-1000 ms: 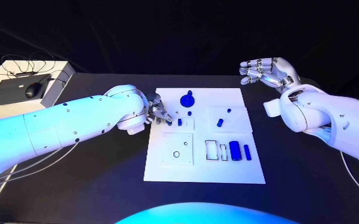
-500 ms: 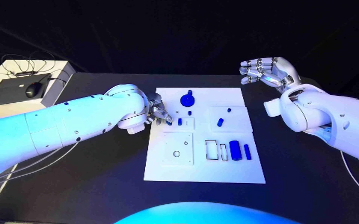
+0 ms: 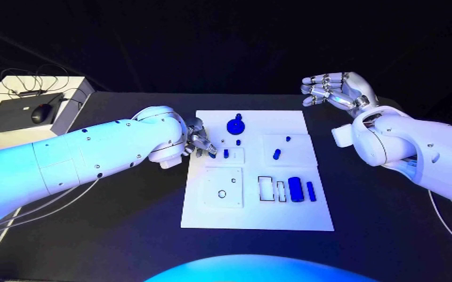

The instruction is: Assemble the parts on the task board

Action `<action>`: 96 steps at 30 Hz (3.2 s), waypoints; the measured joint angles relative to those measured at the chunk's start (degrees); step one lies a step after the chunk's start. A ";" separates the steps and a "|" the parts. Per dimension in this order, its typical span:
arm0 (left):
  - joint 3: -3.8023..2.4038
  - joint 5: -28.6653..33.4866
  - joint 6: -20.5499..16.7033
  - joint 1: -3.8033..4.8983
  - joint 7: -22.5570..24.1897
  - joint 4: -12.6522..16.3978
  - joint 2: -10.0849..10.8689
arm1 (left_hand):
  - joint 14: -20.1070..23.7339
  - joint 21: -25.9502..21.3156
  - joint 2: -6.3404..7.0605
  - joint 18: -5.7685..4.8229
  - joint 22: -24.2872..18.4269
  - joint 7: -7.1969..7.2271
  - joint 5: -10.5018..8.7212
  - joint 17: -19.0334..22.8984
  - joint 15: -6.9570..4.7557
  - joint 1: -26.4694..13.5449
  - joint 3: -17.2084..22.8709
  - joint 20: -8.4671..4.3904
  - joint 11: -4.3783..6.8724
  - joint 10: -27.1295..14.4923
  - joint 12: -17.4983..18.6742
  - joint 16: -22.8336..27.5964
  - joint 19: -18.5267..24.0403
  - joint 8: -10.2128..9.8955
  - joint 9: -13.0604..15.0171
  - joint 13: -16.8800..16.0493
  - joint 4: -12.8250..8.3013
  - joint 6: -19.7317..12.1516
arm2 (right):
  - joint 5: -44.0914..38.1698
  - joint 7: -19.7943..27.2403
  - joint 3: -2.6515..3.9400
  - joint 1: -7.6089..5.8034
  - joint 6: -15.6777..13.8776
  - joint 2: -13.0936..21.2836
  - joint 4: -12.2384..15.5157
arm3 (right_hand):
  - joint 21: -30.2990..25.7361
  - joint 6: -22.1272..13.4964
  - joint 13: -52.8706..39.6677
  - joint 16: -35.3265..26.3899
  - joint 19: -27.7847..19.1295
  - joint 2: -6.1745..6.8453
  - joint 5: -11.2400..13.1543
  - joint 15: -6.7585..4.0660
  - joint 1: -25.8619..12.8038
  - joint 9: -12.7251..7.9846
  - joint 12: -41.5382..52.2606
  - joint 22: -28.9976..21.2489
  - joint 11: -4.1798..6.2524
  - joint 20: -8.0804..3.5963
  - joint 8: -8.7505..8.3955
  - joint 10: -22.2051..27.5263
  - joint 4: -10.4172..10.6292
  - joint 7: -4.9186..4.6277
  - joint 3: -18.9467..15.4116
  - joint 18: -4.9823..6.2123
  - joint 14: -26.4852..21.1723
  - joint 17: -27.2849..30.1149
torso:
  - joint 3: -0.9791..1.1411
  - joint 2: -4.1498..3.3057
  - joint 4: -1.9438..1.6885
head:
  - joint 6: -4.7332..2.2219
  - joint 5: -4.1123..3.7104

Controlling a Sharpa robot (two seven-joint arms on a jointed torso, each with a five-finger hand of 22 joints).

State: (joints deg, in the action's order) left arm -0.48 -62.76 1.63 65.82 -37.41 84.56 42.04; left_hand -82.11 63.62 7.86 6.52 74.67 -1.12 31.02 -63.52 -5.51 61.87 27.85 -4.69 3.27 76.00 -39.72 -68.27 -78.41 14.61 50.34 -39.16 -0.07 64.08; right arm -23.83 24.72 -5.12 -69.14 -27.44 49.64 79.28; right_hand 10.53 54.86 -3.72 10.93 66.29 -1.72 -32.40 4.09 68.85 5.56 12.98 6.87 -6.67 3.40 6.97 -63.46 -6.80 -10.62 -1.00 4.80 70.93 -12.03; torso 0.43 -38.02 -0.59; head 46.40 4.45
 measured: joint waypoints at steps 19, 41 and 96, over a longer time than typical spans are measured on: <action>0.08 -1.08 0.35 0.08 -0.17 0.10 -0.27 | 0.00 0.25 0.21 0.00 0.05 -0.10 0.16 -0.01 0.00 0.21 0.00 0.00 -0.01 0.01 0.00 0.00 0.00 0.00 0.08 -0.07 0.00 -0.10 | 0.00 0.00 0.00 0.00 0.03 0.09 0.17 | 0.00 0.01 0.00 0.00 0.00 0.00 0.00 0.00 0.00 0.00 0.00 -0.20 0.00 0.00 0.00 0.00 0.16 0.01 0.16 0.00 0.00 0.08 | 0.04 0.02 0.00 | 0.15 0.04; 0.94 -0.05 0.50 0.44 -0.39 0.12 -0.76 | -0.11 0.49 0.20 -0.86 0.21 0.53 0.16 -0.72 0.11 0.20 -1.92 0.00 0.17 0.58 0.27 -0.90 0.00 -0.50 -0.89 -0.33 -1.92 0.98 | 0.00 0.02 0.00 0.00 0.03 0.21 0.38 | 0.00 0.01 0.05 0.00 0.00 0.00 -0.22 0.00 0.00 0.00 0.00 -0.26 0.00 0.00 0.00 0.00 0.16 0.01 0.16 0.00 0.00 0.07 | 0.04 0.01 0.00 | 0.48 -0.04; 0.94 0.34 -0.13 0.50 0.17 -0.34 -1.36 | -0.20 2.49 0.37 -1.78 0.25 0.83 -0.19 -1.33 0.20 0.51 -4.20 0.09 -0.19 1.28 0.28 -2.28 -0.72 -2.64 -2.29 -0.33 -4.20 3.71 | 0.00 0.03 0.00 0.00 0.14 0.21 0.32 | 0.22 0.02 0.04 0.00 0.00 0.00 -0.21 0.00 0.00 0.00 -0.21 -0.39 0.00 0.00 0.00 0.00 0.46 0.02 0.46 0.00 0.00 0.06 | 0.05 0.03 -0.03 | 0.88 -0.24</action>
State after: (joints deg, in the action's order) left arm 0.46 -62.42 1.50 66.32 -37.25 84.22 40.68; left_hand -82.31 66.11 8.24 4.75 74.92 -0.29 30.83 -64.85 -5.31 62.38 23.65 -4.60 3.08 77.28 -39.44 -70.55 -79.14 11.97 48.06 -39.49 -4.28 67.79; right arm -23.83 24.75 -5.13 -69.14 -27.30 49.84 79.60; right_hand 10.75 54.88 -3.68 10.93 66.29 -1.72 -32.61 4.09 68.85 5.56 12.77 6.49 -6.67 3.40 6.97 -63.46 -6.33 -10.60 -0.54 4.80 70.93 -11.97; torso 0.48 -37.99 -0.62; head 47.27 4.21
